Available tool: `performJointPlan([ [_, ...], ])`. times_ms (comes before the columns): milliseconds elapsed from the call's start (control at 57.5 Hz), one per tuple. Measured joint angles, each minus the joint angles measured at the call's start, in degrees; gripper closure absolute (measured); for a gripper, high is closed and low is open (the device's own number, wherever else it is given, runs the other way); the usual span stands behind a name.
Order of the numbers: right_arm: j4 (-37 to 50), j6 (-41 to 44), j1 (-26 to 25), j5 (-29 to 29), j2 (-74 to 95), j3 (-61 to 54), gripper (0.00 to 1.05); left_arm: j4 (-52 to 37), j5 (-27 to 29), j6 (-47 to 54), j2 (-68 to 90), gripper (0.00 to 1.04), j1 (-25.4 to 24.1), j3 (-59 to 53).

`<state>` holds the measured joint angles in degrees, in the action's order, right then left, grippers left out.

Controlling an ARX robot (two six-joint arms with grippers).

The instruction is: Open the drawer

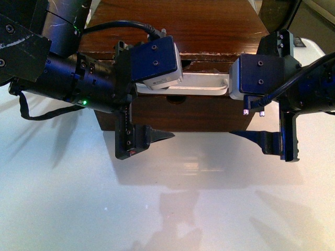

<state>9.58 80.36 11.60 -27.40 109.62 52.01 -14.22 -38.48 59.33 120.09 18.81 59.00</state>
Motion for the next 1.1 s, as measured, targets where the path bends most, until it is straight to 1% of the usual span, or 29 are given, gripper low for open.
performJointPlan([
  [418,1.53,0.33,2.47,1.55,3.93,2.91,0.09,2.14,0.9,1.33,1.7,0.08,-0.28,2.97],
  [487,1.75,0.31,3.04,1.84,4.57,3.45,0.09,3.26,3.39,1.27,2.71,0.08,-0.59,3.78],
  [888,2.08,0.66,4.66,2.8,7.17,5.05,0.09,5.14,2.56,3.41,3.82,0.08,-1.42,5.05],
  [1097,0.0,1.97,5.03,2.75,7.26,5.35,0.09,5.18,2.25,3.65,3.89,0.08,-1.57,5.07],
])
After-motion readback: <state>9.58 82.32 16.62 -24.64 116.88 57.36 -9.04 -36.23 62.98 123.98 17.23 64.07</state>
